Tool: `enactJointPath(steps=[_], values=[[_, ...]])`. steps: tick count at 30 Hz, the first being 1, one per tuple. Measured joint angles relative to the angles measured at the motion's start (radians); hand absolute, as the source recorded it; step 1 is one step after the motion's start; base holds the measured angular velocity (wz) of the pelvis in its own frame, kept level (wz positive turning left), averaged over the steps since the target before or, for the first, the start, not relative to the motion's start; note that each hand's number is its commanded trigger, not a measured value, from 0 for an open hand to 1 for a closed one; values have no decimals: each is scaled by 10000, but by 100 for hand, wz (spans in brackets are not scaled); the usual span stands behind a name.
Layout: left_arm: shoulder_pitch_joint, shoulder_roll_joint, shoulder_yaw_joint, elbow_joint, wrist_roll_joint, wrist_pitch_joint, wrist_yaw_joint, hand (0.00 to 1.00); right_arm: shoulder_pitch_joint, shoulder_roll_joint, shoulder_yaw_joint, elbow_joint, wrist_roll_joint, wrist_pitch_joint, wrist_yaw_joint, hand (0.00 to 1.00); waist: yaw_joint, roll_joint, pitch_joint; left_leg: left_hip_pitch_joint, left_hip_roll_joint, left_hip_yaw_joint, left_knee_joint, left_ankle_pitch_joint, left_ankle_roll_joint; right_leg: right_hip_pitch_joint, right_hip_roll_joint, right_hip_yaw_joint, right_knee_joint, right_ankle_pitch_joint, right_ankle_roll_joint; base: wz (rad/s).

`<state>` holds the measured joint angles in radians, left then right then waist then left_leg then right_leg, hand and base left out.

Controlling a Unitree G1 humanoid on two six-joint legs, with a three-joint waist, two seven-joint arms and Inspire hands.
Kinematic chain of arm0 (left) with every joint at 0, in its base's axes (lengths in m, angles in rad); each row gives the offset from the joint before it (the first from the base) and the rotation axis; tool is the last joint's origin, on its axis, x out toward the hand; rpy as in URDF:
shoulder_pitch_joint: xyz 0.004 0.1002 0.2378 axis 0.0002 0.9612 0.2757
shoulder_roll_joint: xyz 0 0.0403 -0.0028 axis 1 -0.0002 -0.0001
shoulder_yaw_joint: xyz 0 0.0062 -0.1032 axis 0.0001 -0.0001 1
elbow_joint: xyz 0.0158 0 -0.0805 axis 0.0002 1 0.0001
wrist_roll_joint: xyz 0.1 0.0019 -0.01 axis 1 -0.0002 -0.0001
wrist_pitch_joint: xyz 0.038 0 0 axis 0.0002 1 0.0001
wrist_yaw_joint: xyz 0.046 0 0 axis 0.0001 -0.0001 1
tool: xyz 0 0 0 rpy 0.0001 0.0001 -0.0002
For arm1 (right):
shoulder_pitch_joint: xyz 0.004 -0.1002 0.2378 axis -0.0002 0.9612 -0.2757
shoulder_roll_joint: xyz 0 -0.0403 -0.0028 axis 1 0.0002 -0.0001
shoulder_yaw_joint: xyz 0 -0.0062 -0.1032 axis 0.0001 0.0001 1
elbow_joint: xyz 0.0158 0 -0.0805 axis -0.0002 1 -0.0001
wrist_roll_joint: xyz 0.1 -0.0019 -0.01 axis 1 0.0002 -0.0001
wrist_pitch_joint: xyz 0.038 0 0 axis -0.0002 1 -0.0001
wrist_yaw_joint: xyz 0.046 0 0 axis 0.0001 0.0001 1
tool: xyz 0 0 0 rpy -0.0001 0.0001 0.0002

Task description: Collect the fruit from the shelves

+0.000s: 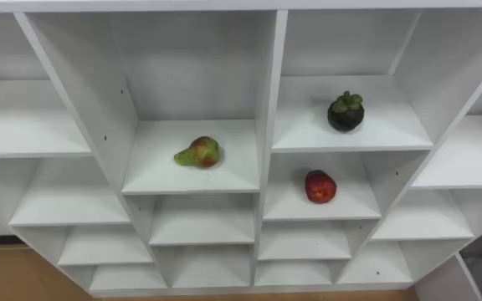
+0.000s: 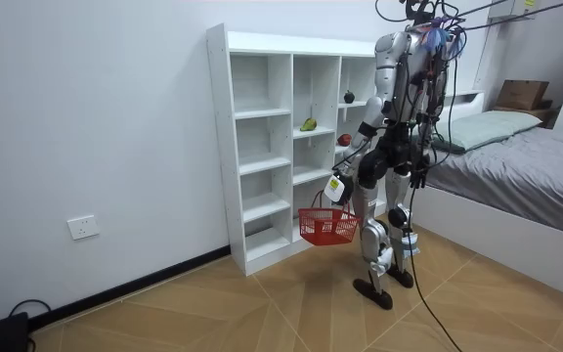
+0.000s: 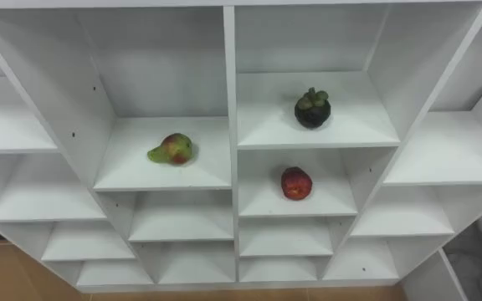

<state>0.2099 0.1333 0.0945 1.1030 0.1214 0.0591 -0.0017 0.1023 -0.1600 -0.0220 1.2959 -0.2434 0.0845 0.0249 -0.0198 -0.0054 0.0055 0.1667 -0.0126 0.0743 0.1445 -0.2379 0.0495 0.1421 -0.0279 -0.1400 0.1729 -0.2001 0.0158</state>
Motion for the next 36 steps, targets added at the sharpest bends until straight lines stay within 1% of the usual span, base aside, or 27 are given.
enactJointPath(steps=[6, 13, 22, 24, 30, 36], values=[[-7, 0, 1, 0, -8, 0, -1, 100, -2, 3, 3, -27, -24, -6, -12, 0, 6, -48, -13, 2, 1, 11, -2, 0, 0, -1, 1, 9, -15, 0, 0, 0], [-23, -1, 3, 3, -20, 0, -10, 100, 40, 3, 1, -44, 92, -109, -385, 0, 13, -70, -11, 29, 0, 14, 16, 0, 0, 13, -2, 12, -15, 2, -1, 0], [-15, -2, 0, 3, -102, 0, -49, 100, 112, 4, -8, -119, 14, -122, -615, 0, -4, -108, -25, 42, 2, 61, 24, 0, 0, 8, 1, 73, 15, 3, -2, 0], [-18, -5, 0, 1, -96, -1, -78, 100, 129, 6, -21, -138, 3, -209, -701, 0, -6, -118, -25, 43, 2, 62, 24, 0, 0, 9, 1, 74, 15, 4, -1, 0], [-11, -4, -6, -12, -79, -3, -91, 100, 112, 7, -41, -259, 46, -305, -759, 0, -7, -106, -15, 41, 4, 84, 20, 0, 0, 7, 5, 101, 14, 5, 0, 0], [-17, -5, -17, -25, 4, -49, -89, 100, 160, 29, -41, -558, 189, -504, -856, 0, -9, -50, -8, 38, 4, 93, 21, 0, 0, 5, 10, 119, 8, 10, 1, 0]])
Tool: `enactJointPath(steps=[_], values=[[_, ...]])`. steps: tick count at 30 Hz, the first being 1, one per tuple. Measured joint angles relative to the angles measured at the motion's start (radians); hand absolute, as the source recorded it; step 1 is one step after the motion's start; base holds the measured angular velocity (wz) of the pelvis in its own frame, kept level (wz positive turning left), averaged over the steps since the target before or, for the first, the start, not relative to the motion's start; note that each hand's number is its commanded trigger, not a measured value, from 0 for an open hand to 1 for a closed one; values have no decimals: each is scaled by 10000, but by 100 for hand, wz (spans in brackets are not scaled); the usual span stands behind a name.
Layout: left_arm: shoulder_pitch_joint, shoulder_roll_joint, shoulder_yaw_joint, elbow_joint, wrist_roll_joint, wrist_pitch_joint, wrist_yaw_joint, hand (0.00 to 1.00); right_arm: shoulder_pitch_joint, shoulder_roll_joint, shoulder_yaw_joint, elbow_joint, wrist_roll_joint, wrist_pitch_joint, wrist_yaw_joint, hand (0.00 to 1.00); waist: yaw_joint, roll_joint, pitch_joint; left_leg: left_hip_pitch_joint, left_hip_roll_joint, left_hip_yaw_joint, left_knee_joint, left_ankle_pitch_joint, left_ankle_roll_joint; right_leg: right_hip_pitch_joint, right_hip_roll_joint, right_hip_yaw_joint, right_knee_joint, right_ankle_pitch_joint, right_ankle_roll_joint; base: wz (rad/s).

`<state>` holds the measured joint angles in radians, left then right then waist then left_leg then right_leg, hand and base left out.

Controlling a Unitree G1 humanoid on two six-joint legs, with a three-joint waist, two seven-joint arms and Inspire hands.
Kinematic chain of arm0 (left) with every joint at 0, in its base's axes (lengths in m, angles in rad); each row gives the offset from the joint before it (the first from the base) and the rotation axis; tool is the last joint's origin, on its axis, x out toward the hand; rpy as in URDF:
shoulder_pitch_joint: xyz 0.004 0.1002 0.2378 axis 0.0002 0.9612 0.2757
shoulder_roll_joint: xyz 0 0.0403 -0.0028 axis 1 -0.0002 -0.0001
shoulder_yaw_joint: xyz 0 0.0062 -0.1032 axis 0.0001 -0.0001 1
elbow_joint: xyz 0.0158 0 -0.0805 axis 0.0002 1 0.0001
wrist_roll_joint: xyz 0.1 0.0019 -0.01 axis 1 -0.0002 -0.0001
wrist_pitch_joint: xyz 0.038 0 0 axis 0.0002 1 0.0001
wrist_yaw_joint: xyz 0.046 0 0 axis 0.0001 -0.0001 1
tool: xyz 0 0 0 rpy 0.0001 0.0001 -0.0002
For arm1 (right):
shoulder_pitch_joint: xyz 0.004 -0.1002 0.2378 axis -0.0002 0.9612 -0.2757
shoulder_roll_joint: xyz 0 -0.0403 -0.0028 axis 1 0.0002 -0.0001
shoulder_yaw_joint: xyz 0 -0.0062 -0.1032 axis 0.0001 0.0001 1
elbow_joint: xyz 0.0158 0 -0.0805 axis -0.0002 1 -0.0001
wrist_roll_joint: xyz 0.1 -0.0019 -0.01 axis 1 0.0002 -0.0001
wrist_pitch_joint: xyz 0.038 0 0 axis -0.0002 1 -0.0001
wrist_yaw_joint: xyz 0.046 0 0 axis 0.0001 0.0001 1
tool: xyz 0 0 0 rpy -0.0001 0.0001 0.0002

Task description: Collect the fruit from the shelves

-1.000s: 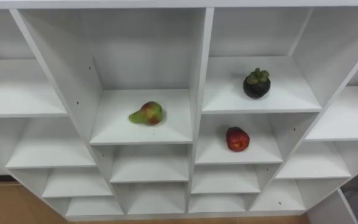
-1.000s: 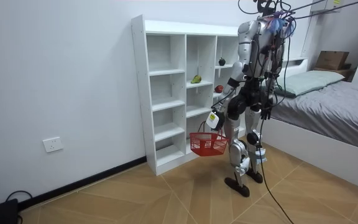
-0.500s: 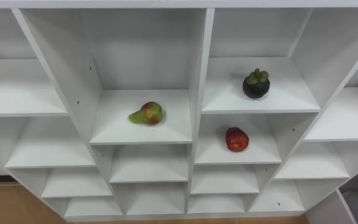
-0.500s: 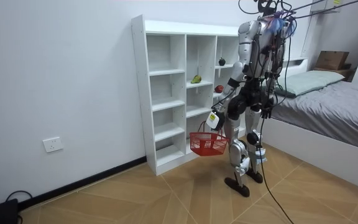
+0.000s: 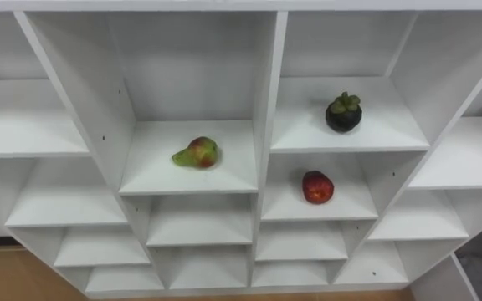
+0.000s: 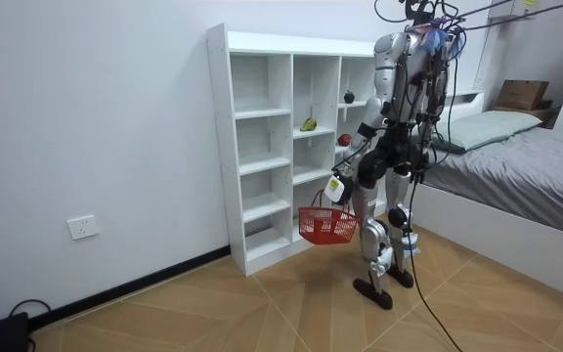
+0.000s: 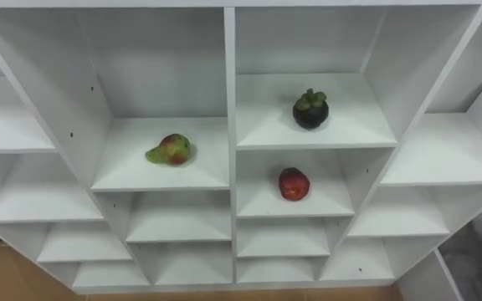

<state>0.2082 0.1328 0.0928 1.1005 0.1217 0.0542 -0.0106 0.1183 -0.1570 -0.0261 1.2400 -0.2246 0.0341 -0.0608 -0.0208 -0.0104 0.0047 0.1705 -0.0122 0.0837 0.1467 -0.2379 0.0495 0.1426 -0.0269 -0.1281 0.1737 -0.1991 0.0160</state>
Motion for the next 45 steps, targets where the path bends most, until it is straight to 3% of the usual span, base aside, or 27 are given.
enactJointPath(steps=[12, 14, 21, 24, 32, 38, 45], values=[[-213, 1, 0, -18, -111, -697, 4, 100, -13, 41, -79, -660, 1878, -989, -406, 0, 47, 139, -12, -89, 16, 110, 1, 0, 0, -165, 11, -9, -18, 51, -3, -1], [-217, -4, 7, -124, -98, -793, -33, 100, 65, 41, -136, -1359, 1781, -1068, -544, 0, 20, 202, -90, -121, 29, 212, -1, 0, 0, -191, 22, 59, -21, 79, -5, -11], [-293, 4, -5, -210, -98, -1130, -240, 100, 778, 60, -245, -4781, 1305, -1542, -911, 0, -18, 196, -38, -51, 44, 342, -12, 1, 0, -210, 52, 222, -60, 104, 0, -6], [-284, 3, -5, -289, -103, -1180, -297, 100, 1238, 87, -138, -6368, 988, -1569, -1042, 0, 3, 253, -102, -182, 58, 302, -19, 1, 0, -329, 64, 225, -35, 124, -11, 0], [-144, 16, 0, -1225, -109, -1211, -994, 100, 1869, 77, 97, -10090, 191, -1756, -1371, 0, -22, 286, -99, -281, 87, 391, -10, 6, -8, -444, 112, 379, -41, 168, -31, -3], [111, 17, -71, -1824, -117, -1277, -1336, 100, 1889, 63, 92, -12061, 50, -1774, -1477, 0, -31, 344, -124, -471, 101, 482, -6, 7, -9, -664, 129, 451, -22, 205, -37, -4], [331, 2, -221, -2190, -107, -1278, -1366, 100, 2191, 3, 163, -13140, -200, -1728, -1962, 0, -6, 400, -134, -763, 112, 555, 44, 10, -13, -972, 134, 424, 1, 221, -46, -2]])
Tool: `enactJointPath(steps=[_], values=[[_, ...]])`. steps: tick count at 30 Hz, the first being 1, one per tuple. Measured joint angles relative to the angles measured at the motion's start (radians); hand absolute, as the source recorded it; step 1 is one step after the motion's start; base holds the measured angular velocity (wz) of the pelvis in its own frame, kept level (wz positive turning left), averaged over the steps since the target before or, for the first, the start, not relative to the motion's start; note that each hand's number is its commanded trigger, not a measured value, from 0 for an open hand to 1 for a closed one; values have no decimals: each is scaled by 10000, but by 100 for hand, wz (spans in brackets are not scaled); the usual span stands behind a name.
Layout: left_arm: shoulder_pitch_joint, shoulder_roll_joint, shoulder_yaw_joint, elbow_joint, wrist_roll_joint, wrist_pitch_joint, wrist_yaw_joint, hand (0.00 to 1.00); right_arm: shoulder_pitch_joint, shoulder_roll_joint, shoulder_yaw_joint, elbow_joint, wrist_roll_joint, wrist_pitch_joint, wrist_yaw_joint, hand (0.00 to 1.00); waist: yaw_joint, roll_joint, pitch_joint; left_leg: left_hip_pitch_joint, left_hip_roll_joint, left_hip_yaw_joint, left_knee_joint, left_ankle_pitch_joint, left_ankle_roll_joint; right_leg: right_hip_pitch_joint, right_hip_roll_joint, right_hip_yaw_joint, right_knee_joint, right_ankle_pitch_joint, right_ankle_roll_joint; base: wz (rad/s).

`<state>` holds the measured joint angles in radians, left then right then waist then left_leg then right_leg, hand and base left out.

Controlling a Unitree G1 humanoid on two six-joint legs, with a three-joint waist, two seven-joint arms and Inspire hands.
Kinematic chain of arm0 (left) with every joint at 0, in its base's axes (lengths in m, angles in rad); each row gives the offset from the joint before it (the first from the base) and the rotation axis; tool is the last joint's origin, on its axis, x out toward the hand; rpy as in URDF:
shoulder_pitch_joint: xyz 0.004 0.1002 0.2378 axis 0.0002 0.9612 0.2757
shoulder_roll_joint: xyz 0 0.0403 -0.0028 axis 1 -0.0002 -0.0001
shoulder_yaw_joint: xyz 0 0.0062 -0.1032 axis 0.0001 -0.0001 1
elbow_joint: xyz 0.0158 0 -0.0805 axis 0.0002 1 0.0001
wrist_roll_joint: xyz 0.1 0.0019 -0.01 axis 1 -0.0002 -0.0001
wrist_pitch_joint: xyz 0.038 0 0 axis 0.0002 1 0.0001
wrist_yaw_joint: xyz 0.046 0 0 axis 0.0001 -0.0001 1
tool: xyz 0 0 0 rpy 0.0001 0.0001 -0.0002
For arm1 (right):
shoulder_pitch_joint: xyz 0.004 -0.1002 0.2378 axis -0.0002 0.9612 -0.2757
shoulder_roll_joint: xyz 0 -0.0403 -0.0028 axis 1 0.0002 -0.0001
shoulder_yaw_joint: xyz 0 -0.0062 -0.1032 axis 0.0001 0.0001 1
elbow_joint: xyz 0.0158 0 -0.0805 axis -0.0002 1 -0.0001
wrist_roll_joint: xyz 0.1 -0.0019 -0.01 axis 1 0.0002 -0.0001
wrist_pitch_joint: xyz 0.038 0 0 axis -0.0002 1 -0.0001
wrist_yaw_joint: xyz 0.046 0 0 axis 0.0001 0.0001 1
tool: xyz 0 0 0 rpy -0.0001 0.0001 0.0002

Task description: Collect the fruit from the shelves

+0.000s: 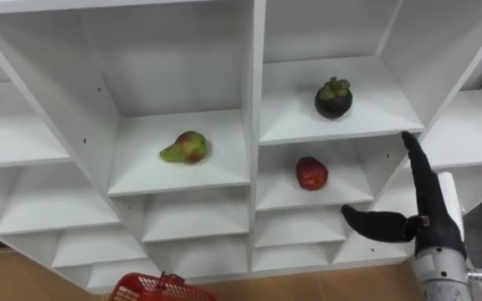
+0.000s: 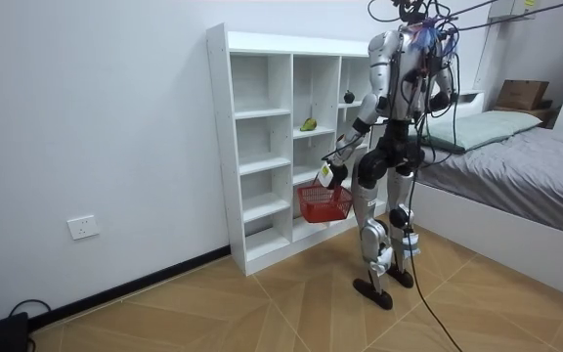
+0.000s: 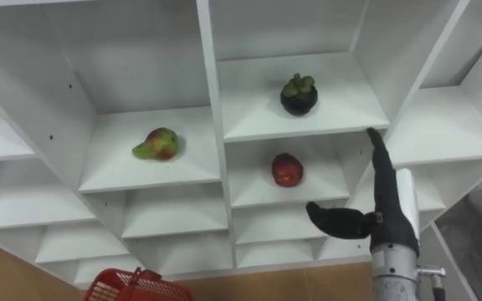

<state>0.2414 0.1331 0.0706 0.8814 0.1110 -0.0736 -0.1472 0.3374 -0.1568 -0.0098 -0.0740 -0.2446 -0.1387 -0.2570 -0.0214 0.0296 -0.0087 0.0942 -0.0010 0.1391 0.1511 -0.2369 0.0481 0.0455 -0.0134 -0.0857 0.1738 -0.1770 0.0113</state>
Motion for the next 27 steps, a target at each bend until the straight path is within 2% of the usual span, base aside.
enactJointPath(steps=[9, 15, 18, 23, 27], values=[[56, 8, -178, 8, -17, 1, 78, 100, 6, -41, 376, -190, 6, 88, -642, 0, 12, -48, 12, -125, 31, 9, 22, 14, -21, -125, 17, -28, -14, 36, -30, 0], [47, 28, -243, -8, -14, 2, 108, 100, -390, -186, 593, -1069, -2, -38, -957, 0, 278, -101, 3, -106, 45, -16, 32, 28, -37, -80, 27, -29, -36, 59, -45, 0], [43, 57, -398, -80, -6, 3, 113, 100, -779, -472, 865, -1314, -18, -65, -972, 0, 415, -124, 13, -107, 49, -24, 47, 31, -41, -79, 28, -38, -50, 76, -48, 0], [17, 176, -434, 32, -17, 3, 122, 100, -1093, -666, 1096, -1480, -12, -128, -732, 0, 573, -228, 92, -112, 51, -42, 51, 34, -44, -19, 25, -91, -54, 76, -48, 2], [38, 218, -434, 31, -15, 22, 126, 100, -1096, -770, 1197, -1480, -4, -128, -426, 0, 580, -273, 123, -142, 50, -53, 47, 33, -44, -47, 19, -107, -52, 76, -47, 0]])
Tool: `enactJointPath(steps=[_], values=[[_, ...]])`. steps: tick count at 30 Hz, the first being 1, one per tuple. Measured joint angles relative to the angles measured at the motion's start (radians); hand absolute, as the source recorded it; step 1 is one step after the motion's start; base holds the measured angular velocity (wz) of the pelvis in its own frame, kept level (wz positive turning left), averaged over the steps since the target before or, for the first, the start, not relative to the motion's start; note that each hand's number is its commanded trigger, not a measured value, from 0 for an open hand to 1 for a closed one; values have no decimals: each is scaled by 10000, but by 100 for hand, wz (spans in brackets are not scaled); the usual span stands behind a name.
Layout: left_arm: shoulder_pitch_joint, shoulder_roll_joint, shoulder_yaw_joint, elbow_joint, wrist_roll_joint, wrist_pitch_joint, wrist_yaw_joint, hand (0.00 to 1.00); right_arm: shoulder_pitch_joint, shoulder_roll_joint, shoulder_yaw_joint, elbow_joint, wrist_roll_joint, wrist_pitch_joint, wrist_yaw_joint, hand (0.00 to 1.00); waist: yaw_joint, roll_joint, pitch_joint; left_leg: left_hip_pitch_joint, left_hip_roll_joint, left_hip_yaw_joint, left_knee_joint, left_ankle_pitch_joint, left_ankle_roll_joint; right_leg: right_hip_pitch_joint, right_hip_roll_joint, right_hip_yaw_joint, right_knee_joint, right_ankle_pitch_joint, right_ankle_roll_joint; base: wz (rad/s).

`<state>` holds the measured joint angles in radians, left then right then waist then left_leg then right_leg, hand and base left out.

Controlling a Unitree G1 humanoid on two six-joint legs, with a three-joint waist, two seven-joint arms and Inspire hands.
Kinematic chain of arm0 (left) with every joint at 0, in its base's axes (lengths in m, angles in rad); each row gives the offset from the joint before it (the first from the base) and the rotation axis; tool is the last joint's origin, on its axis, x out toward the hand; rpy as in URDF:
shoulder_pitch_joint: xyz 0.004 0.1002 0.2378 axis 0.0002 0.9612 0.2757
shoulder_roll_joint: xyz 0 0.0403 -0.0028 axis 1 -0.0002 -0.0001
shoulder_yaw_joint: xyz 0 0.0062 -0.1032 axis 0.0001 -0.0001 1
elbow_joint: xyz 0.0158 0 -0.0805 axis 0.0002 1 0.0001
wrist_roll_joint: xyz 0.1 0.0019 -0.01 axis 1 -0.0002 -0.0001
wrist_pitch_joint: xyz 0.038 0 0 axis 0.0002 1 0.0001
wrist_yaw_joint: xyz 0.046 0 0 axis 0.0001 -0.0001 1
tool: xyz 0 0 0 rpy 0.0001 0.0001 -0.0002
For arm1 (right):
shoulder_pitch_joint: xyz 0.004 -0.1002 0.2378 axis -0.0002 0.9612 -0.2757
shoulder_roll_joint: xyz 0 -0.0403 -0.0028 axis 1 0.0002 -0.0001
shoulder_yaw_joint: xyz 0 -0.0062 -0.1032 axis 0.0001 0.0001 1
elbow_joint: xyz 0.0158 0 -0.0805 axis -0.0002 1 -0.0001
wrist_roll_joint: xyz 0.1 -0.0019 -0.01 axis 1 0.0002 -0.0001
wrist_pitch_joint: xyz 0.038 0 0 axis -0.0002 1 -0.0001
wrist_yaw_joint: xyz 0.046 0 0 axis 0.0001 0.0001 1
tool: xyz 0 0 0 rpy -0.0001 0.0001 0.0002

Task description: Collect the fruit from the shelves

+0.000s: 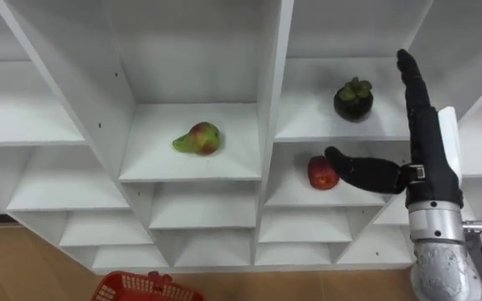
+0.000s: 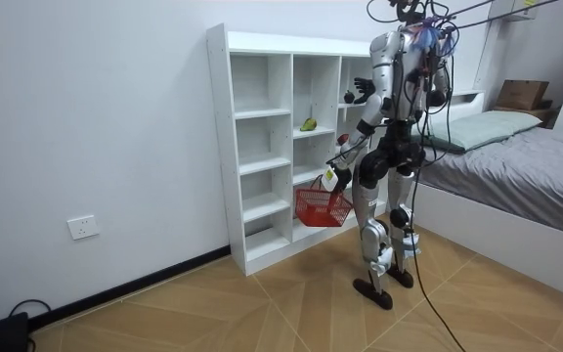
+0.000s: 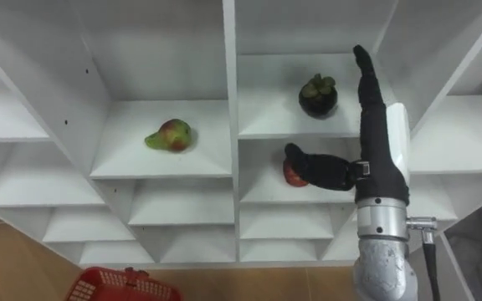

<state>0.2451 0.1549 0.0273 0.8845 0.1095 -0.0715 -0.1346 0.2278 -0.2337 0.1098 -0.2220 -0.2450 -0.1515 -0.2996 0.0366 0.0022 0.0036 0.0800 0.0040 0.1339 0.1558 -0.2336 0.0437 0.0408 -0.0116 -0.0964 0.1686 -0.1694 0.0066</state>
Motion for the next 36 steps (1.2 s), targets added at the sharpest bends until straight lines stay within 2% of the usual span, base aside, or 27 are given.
enactJointPath(steps=[7, 14, 21, 27, 32, 36], values=[[-58, 1, -11, -14, 1, 8, -30, 100, 0, -1, 92, 2, 40, 1, 411, 0, -7, 35, -17, 0, 1, 22, -21, 0, 0, -32, 2, -6, 1, 0, 0, 0], [-190, -13, -226, -13, 7, 75, -48, 100, 0, -1, 214, 8, 129, 12, 631, 0, -24, 101, -88, 21, 0, 16, -18, 1, 0, -39, 2, 1, -1, 1, 0, 0], [-269, -9, -447, -14, 7, 239, -26, 100, -8, -1, 212, 12, 138, 20, 622, 0, -69, 110, -91, 9, -3, -13, 13, 2, -1, 32, -8, -45, -2, 1, 0, 1], [-316, -6, -714, 1, -51, 279, -20, 100, -169, -3, 204, 10, 128, 28, 611, 0, -97, 98, -80, 5, -2, -15, 53, 2, -1, 42, -10, -43, 5, 2, -1, 0], [-408, -6, -718, 48, -407, 276, -12, 100, -751, -6, -65, 18, 308, 3, 461, 0, -138, 12, -8, 32, 0, -50, 85, 2, -1, 89, -9, -40, 1, 6, -6, 0], [-501, -6, -716, 220, -403, 269, 54, 100, -959, -55, -166, 122, 829, 1, 281, 0, -133, -18, 10, 36, -1, -56, 86, 2, -1, 88, -9, -52, 0, 6, -6, 0]])
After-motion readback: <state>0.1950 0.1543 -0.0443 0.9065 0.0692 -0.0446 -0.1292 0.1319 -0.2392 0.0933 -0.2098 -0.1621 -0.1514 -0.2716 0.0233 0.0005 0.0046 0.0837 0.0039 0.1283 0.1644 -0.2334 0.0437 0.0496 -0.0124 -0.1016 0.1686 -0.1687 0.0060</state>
